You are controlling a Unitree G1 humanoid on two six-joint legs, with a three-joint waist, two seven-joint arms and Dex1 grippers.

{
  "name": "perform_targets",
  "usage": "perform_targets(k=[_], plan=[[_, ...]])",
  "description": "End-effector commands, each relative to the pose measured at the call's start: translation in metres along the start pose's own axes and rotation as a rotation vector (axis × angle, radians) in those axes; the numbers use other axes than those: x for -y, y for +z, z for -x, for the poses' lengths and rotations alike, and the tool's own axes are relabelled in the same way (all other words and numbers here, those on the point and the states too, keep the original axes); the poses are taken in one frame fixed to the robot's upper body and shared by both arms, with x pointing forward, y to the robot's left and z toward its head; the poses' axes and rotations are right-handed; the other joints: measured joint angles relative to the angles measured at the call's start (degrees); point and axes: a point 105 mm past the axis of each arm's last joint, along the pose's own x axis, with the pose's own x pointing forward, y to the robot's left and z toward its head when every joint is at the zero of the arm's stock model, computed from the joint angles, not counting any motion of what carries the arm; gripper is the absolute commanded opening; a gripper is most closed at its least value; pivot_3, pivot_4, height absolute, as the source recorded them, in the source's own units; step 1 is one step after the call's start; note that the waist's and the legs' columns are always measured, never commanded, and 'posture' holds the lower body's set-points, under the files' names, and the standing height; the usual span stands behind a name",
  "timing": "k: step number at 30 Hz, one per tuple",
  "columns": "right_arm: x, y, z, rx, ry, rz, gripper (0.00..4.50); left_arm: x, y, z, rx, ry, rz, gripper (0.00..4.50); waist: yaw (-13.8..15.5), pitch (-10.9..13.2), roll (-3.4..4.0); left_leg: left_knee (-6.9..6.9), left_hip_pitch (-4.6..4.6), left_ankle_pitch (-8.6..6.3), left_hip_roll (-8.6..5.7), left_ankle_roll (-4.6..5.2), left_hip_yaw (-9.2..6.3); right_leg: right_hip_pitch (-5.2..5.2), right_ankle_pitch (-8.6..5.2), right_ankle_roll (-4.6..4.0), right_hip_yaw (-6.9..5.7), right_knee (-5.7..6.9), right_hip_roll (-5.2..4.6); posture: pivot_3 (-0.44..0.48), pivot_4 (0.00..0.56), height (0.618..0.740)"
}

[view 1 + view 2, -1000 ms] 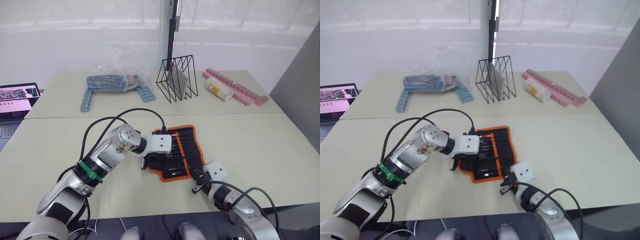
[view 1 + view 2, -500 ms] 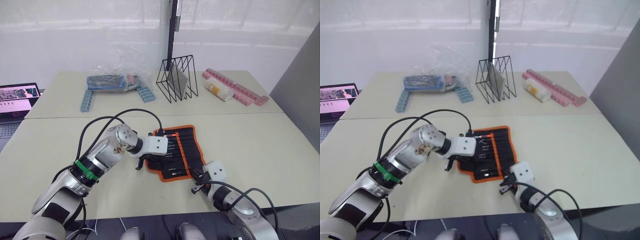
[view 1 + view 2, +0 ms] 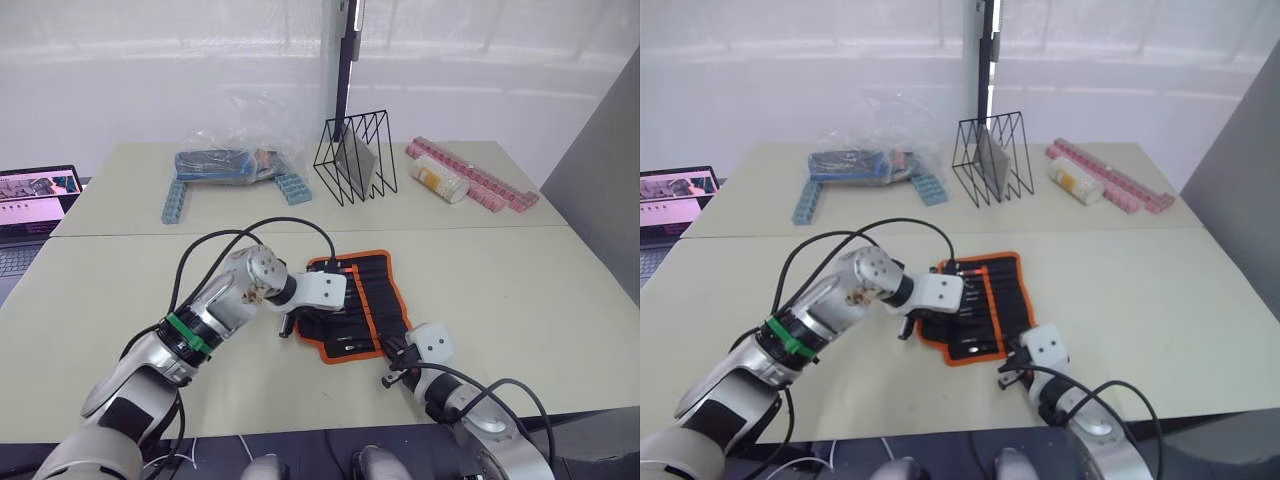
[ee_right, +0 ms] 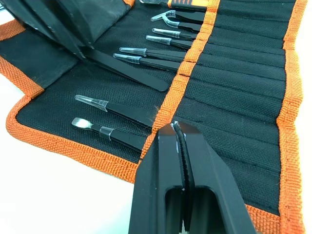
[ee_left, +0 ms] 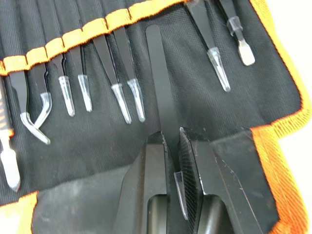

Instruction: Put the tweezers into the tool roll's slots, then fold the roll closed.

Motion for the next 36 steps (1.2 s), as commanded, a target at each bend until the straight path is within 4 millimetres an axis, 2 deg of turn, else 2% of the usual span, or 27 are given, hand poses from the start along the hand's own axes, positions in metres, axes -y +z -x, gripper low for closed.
perform_targets(k=[1, 8, 14, 20, 26, 32, 36], plan=[[-0.011, -0.022, 0.001, -0.085, 0.022, -0.044, 0.00, -0.009, 0.010, 0.001, -0.005, 0.023, -0.065, 0.03, 0.0, 0.0, 0.00, 0.00, 0.00, 0.00, 0.00, 0.00, 0.00, 0.00, 0.00, 0.00, 0.00, 0.01, 0.00, 0.000, 0.150, 0.724], [-0.010, -0.023, 0.002, -0.087, 0.012, -0.048, 0.00, -0.015, 0.028, -0.012, 0.031, 0.026, -0.096, 0.03, 0.0, 0.0, 0.00, 0.00, 0.00, 0.00, 0.00, 0.00, -0.01, 0.00, 0.00, 0.00, 0.00, 0.01, 0.01, 0.000, 0.150, 0.724], [-0.009, -0.023, 0.003, -0.093, 0.012, -0.041, 0.00, -0.011, 0.042, -0.029, 0.072, 0.016, -0.098, 0.03, 0.1, 0.0, 0.00, 0.00, 0.00, 0.00, -0.01, 0.00, -0.01, 0.01, 0.00, 0.00, 0.00, 0.02, 0.02, 0.000, 0.150, 0.724], [-0.007, -0.023, 0.004, -0.095, 0.013, -0.038, 0.00, -0.009, 0.042, -0.040, 0.085, 0.021, -0.070, 0.03, 0.4, 0.0, 0.01, 0.07, 0.01, 0.00, -0.01, 0.00, -0.02, 0.06, 0.00, 0.00, 0.01, 0.02, 0.01, 0.000, 0.150, 0.724], [-0.007, -0.023, 0.005, -0.098, 0.012, -0.036, 0.00, -0.010, 0.041, -0.043, 0.091, 0.030, -0.059, 0.03, 0.8, 0.0, 0.01, 0.11, 0.02, 0.00, -0.02, 0.00, -0.02, 0.11, 0.00, 0.00, 0.01, 0.02, -0.01, 0.000, 0.150, 0.724], [-0.007, -0.022, 0.005, -0.098, 0.012, -0.035, 0.00, -0.013, 0.048, -0.049, 0.107, 0.040, -0.060, 0.03, 1.2, 0.0, 0.00, 0.18, 0.07, 0.00, -0.03, 0.00, -0.02, 0.19, 0.00, 0.01, 0.01, 0.02, -0.01, 0.000, 0.150, 0.724], [-0.006, -0.022, 0.005, -0.097, 0.010, -0.034, 0.00, -0.012, 0.045, -0.051, 0.104, 0.039, -0.057, 0.03, 1.3, -0.1, 0.01, 0.20, 0.09, 0.00, -0.04, 0.00, -0.02, 0.22, 0.00, 0.01, 0.01, 0.02, -0.01, 0.000, 0.150, 0.724]])
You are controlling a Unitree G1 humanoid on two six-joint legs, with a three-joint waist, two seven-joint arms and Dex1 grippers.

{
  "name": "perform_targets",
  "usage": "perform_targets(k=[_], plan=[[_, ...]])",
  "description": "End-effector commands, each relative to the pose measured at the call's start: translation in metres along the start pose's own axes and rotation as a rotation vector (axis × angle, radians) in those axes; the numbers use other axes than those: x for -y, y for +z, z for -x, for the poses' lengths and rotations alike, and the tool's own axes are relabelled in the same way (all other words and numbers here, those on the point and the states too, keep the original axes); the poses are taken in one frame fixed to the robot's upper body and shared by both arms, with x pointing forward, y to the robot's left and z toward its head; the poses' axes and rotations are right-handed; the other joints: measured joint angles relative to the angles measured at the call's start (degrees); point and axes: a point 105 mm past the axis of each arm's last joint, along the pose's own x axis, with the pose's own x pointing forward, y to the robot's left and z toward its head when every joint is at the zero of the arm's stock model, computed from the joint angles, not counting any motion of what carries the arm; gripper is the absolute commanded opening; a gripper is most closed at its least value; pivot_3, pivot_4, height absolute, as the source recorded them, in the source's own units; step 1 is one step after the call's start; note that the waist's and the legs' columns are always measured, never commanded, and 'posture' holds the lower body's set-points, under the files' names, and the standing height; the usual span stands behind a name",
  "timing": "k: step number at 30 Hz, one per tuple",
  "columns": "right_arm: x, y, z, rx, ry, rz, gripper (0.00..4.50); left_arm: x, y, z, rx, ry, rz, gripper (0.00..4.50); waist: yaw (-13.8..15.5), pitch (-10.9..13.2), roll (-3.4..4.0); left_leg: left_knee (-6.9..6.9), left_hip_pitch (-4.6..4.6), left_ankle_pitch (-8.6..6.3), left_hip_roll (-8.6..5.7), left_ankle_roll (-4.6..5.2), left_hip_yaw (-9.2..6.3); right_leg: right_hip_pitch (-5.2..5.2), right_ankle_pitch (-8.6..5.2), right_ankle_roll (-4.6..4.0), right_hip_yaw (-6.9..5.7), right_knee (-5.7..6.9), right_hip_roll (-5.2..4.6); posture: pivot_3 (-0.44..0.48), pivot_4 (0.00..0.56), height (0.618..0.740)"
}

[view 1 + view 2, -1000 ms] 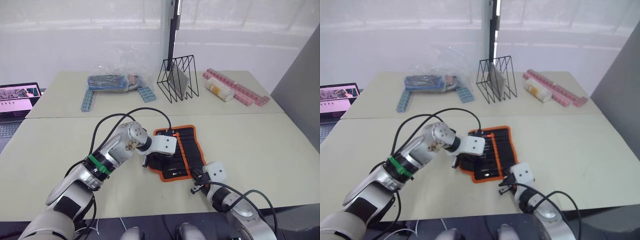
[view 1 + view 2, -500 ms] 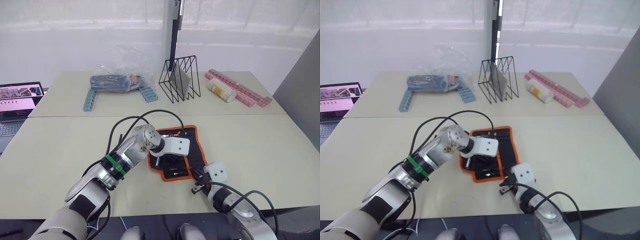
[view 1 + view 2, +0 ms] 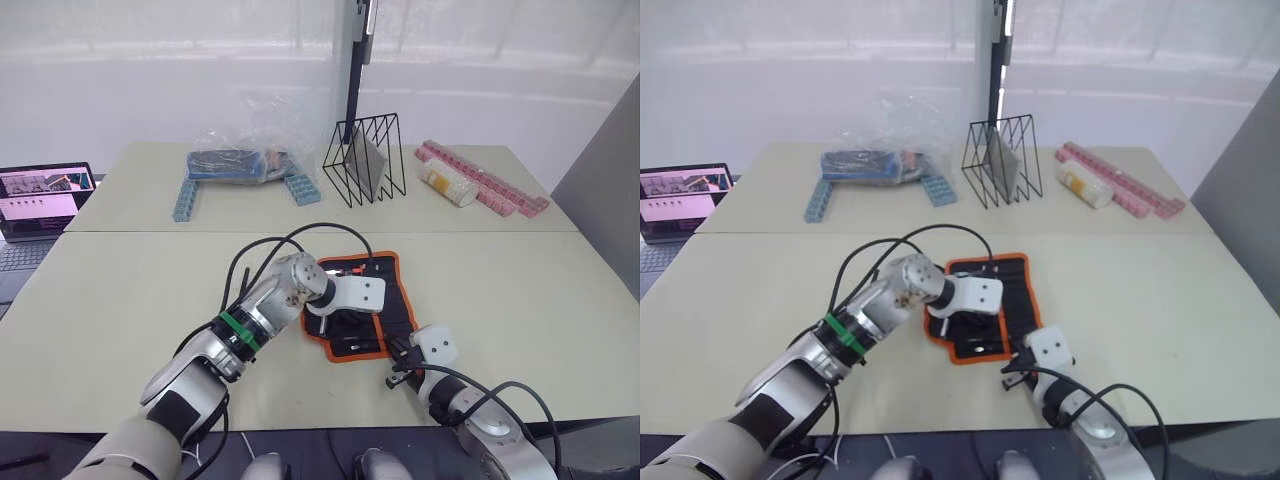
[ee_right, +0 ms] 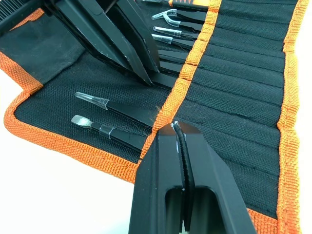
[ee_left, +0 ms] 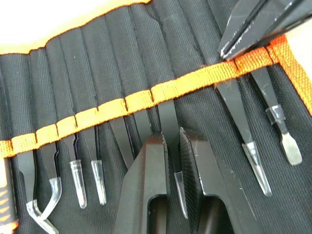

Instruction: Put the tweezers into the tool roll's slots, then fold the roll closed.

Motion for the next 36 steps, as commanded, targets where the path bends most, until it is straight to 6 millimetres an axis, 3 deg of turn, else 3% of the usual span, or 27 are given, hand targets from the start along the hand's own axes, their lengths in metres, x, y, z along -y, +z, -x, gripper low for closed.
perform_targets(k=[1, 10, 12, 23, 27, 32, 36], plan=[[-0.011, -0.020, 0.001, -0.087, 0.041, -0.034, 0.00, -0.001, 0.002, -0.004, 0.000, 0.018, -0.020, 0.03, 0.0, 0.0, 0.00, 0.00, 0.00, 0.00, 0.00, 0.00, 0.00, 0.00, 0.00, 0.00, 0.00, 0.00, 0.00, 0.000, 0.150, 0.724], [-0.009, -0.020, 0.000, -0.089, 0.039, -0.031, 0.00, -0.006, 0.001, 0.008, 0.020, 0.060, 0.007, 0.03, -0.1, 0.0, 0.00, 0.01, -0.01, 0.00, 0.00, 0.00, 0.00, -0.02, 0.00, 0.00, 0.00, 0.02, 0.00, 0.000, 0.150, 0.724], [-0.009, -0.020, -0.001, -0.089, 0.041, -0.030, 0.00, -0.009, 0.003, 0.014, 0.034, 0.078, 0.020, 0.97, -0.1, 0.0, 0.00, 0.01, -0.01, 0.00, 0.00, 0.00, 0.00, -0.03, 0.00, 0.00, 0.01, 0.02, 0.00, 0.000, 0.150, 0.724], [-0.007, -0.020, -0.003, -0.094, 0.054, -0.019, 0.00, -0.013, 0.016, 0.060, 0.110, 0.157, 0.073, 4.47, -0.9, 0.0, 0.02, 0.00, -0.08, 0.00, 0.05, 0.00, 0.00, -0.14, 0.00, -0.01, 0.04, 0.07, 0.03, 0.000, 0.150, 0.724], [-0.007, -0.020, -0.004, -0.096, 0.061, -0.014, 0.00, -0.002, 0.003, 0.091, 0.156, 0.197, 0.186, 4.47, -1.5, 0.0, 0.08, -0.02, -0.04, 0.00, 0.09, 0.00, -0.01, -0.15, -0.01, -0.03, 0.06, 0.11, 0.04, 0.000, 0.150, 0.724], [-0.002, -0.019, -0.005, -0.100, 0.073, 0.000, 0.00, 0.018, -0.048, 0.131, 0.136, 0.378, 0.391, 4.47, -1.5, 0.0, 0.10, -0.09, 0.03, 0.00, 0.12, 0.00, -0.01, -0.15, -0.03, -0.05, 0.09, 0.12, 0.04, 0.000, 0.150, 0.724], [0.002, -0.019, -0.004, -0.103, 0.084, 0.011, 0.00, 0.032, -0.066, 0.154, 0.149, 0.519, 0.493, 4.47, -1.1, 0.0, 0.01, -0.08, 0.02, 0.00, 0.12, 0.00, -0.01, -0.14, -0.03, -0.05, 0.07, 0.10, -0.04, 0.000, 0.150, 0.724]])
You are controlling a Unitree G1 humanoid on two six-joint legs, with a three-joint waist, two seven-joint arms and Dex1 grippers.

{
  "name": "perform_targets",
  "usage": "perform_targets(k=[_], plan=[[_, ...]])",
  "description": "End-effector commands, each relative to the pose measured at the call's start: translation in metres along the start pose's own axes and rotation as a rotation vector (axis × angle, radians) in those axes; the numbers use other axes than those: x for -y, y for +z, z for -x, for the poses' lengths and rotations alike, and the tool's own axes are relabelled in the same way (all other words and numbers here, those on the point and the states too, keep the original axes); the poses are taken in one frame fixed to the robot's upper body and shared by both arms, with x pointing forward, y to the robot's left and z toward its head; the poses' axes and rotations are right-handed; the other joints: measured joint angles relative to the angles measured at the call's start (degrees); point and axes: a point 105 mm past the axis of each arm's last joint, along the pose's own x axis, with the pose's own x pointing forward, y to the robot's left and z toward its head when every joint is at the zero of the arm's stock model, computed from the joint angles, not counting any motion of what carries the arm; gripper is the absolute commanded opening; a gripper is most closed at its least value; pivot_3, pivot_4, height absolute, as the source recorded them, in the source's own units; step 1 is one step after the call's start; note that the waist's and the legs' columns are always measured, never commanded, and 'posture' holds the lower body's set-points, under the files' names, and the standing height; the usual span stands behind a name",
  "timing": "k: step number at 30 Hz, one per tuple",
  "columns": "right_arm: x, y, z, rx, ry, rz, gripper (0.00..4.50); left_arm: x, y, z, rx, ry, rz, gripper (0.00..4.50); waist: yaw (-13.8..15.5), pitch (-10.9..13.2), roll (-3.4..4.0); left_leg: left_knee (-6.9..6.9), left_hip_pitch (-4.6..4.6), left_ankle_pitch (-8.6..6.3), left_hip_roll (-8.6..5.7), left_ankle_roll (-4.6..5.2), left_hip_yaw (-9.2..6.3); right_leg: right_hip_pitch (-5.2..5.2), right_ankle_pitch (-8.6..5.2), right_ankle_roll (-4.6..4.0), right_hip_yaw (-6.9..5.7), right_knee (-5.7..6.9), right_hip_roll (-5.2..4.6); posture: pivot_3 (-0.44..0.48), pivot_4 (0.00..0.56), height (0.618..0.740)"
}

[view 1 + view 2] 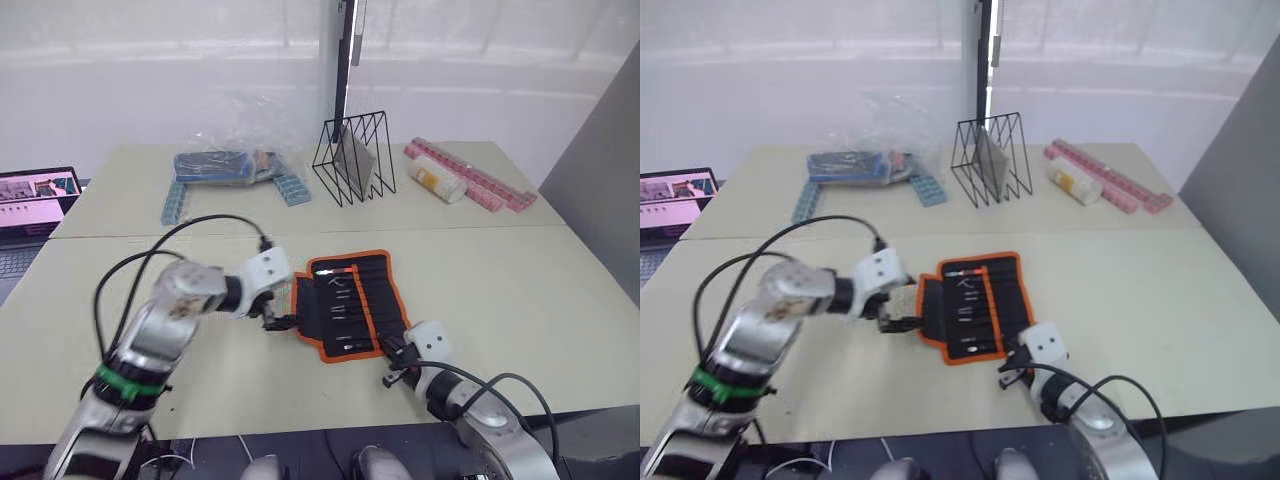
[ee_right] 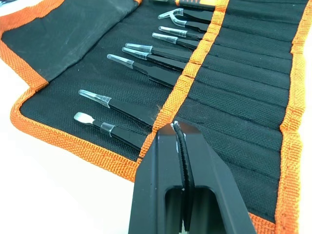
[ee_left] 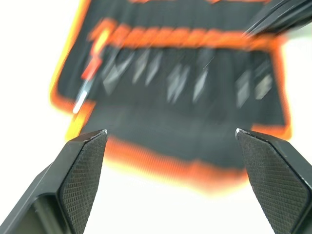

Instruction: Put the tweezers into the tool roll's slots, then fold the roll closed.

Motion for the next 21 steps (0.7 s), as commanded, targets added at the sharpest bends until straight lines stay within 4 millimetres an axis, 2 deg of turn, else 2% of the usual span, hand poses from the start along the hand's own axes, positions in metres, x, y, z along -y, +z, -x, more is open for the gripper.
perform_targets(k=[1, 3, 7, 10, 13, 17, 21], plan=[[0.002, -0.021, 0.002, -0.092, 0.018, -0.024, 0.00, -0.006, 0.001, 0.030, 0.059, 0.135, 0.023, 4.47, 0.2, 0.0, -0.11, 0.00, 0.00, 0.00, -0.02, 0.00, -0.02, 0.03, 0.00, 0.00, -0.03, 0.00, -0.04, 0.000, 0.150, 0.724], [0.005, -0.022, 0.003, -0.100, 0.026, -0.013, 0.00, -0.006, -0.021, 0.048, 0.033, 0.224, 0.091, 4.47, -0.1, -0.1, -0.06, 0.00, 0.03, 0.00, -0.02, -0.01, 0.00, 0.04, 0.01, 0.01, 0.02, 0.00, -0.07, 0.000, 0.150, 0.724], [0.010, -0.024, 0.007, -0.110, 0.038, -0.001, 0.00, 0.003, -0.050, 0.075, 0.044, 0.375, 0.231, 4.47, 0.3, 0.0, -0.03, -0.13, 0.06, -0.01, 0.03, -0.01, -0.03, -0.02, 0.02, -0.02, 0.02, -0.01, -0.08, 0.000, 0.150, 0.724], [0.013, -0.023, 0.007, -0.116, 0.049, 0.008, 0.00, 0.031, -0.073, 0.095, 0.013, 0.433, 0.308, 4.47, 0.4, -0.1, -0.13, -0.12, 0.07, -0.01, 0.03, -0.03, -0.05, 0.04, 0.03, -0.04, 0.01, -0.09, -0.15, 0.000, 0.150, 0.724], [0.016, -0.024, 0.008, -0.122, 0.059, 0.016, 0.00, 0.055, -0.079, 0.106, 0.023, 0.500, 0.374, 4.47, 0.2, -0.1, -0.17, -0.18, 0.06, -0.02, -0.02, -0.04, -0.05, 0.06, 0.02, -0.02, 0.01, -0.13, -0.94, 0.000, 0.150, 0.724], [0.017, -0.026, 0.008, -0.131, 0.085, 0.026, 0.00, 0.074, -0.086, 0.116, 0.042, 0.636, 0.466, 4.47, 1.0, -0.2, -0.34, -0.15, 0.10, 0.00, -0.03, -0.07, -0.09, 0.18, 0.03, -0.02, -0.02, -0.23, -1.00, 0.000, 0.150, 0.724], [0.018, -0.027, 0.007, -0.133, 0.095, 0.030, 0.00, 0.090, -0.093, 0.118, 0.044, 0.700, 0.530, 4.47, 1.1, -0.3, -0.51, -0.13, 0.14, 0.01, -0.02, -0.09, -0.05, 0.23, 0.02, -0.04, -0.06, -0.27, -0.93, 0.000, 0.150, 0.724]])
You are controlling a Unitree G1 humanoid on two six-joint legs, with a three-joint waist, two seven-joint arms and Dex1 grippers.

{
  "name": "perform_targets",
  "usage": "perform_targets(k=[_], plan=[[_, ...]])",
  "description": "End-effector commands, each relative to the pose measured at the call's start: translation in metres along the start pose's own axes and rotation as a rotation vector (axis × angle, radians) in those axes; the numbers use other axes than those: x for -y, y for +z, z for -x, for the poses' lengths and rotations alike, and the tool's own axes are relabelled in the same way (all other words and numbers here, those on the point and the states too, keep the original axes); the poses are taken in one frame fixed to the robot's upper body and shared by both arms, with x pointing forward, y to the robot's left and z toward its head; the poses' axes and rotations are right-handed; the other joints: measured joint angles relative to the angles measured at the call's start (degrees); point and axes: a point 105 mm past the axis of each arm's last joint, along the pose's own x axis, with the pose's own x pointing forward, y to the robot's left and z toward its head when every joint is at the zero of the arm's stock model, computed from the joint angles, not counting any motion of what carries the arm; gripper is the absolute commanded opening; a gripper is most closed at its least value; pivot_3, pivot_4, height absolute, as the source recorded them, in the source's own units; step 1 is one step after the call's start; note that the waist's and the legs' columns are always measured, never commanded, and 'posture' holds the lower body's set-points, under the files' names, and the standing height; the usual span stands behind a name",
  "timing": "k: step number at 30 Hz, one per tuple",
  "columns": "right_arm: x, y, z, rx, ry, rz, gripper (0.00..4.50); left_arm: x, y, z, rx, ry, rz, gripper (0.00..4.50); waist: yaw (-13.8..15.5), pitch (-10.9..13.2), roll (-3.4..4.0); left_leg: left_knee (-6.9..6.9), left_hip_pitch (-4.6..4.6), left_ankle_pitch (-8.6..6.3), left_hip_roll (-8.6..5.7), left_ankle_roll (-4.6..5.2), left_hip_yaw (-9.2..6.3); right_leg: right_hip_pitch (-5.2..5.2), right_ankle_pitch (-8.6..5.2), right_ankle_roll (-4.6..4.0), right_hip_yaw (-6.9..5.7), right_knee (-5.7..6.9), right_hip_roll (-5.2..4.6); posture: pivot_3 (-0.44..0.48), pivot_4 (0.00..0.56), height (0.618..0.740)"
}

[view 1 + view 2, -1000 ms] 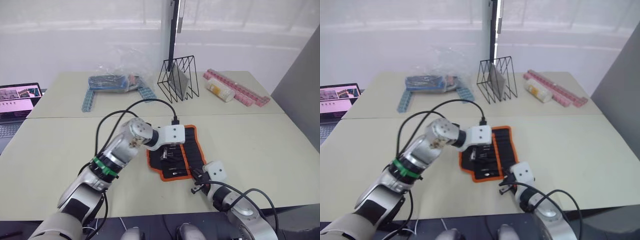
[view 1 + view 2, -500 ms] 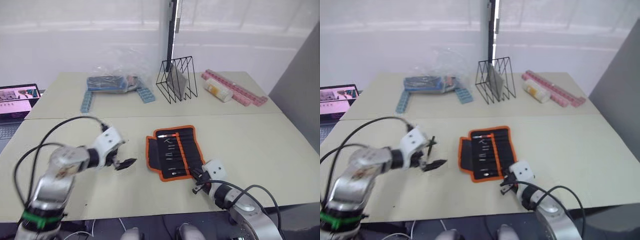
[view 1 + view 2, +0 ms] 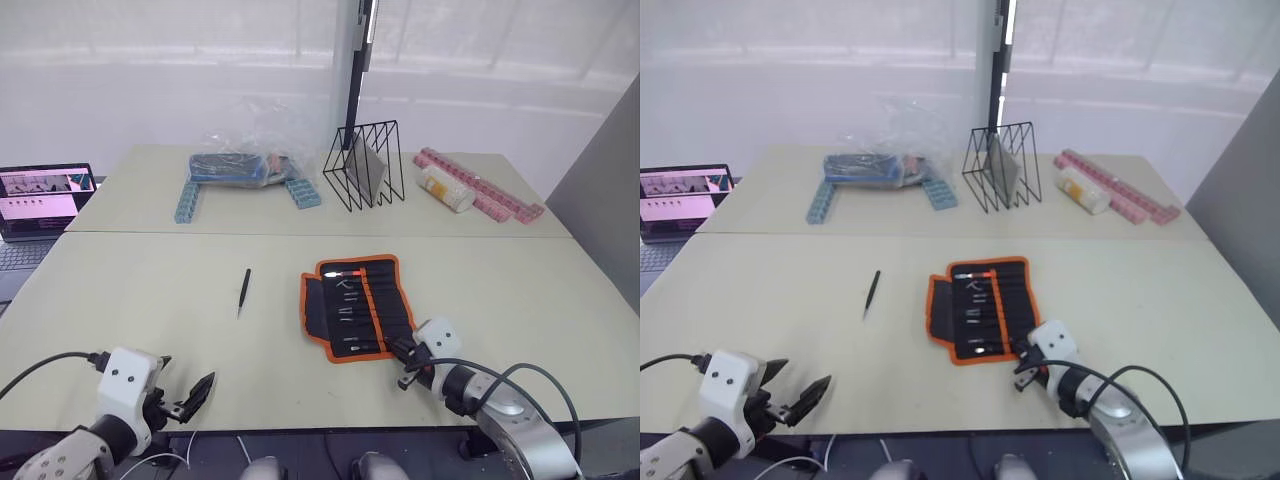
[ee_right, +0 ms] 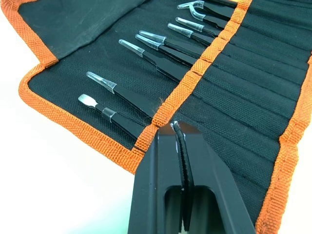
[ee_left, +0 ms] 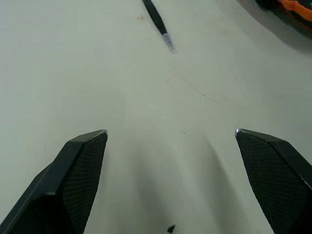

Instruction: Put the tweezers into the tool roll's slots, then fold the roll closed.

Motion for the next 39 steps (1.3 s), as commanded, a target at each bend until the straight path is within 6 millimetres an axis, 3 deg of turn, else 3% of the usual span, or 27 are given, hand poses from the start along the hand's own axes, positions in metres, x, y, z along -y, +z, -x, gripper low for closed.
perform_targets(k=[1, 11, 26, 33, 39], plan=[[0.000, -0.020, 0.001, -0.075, 0.012, -0.030, 0.00, 0.005, 0.007, 0.008, 0.061, 0.051, 0.009, 4.47, 0.0, -0.1, -0.09, 0.00, -0.01, 0.00, -0.01, 0.00, 0.02, -0.01, 0.00, 0.00, -0.04, 0.00, 0.05, 0.000, 0.150, 0.724], [0.001, -0.021, -0.002, -0.081, 0.027, -0.025, 0.00, 0.013, 0.004, 0.000, 0.074, 0.060, 0.019, 4.47, -0.1, -0.1, -0.16, 0.00, -0.02, 0.00, -0.02, 0.01, 0.14, -0.07, -0.04, -0.02, -0.12, -0.01, 0.53, 0.000, 0.150, 0.724], [0.002, -0.020, -0.003, -0.066, -0.001, -0.033, 0.00, 0.001, 0.025, -0.101, 0.102, 0.118, -0.004, 4.47, -0.3, -0.2, -0.25, -0.02, 0.00, 0.00, 0.04, 0.01, 0.10, -0.09, 0.04, -0.08, -0.05, 0.08, 0.72, 0.000, 0.150, 0.724], [0.003, -0.015, -0.002, -0.056, -0.011, -0.031, 0.00, 0.008, 0.024, -0.130, 0.069, 0.136, 0.019, 4.47, 0.0, -0.3, -0.07, -0.03, 0.00, 0.01, -0.01, 0.01, 0.08, -0.10, 0.07, -0.05, -0.12, 0.10, 0.16, 0.000, 0.150, 0.724], [0.002, -0.011, -0.003, -0.051, -0.014, -0.032, 0.00, 0.015, 0.025, -0.143, 0.063, 0.121, 0.023, 4.47, 0.3, -0.4, 0.11, -0.02, 0.03, 0.02, -0.10, -0.01, 0.08, -0.04, 0.10, 0.00, -0.14, 0.08, 0.12, 0.000, 0.150, 0.724]])
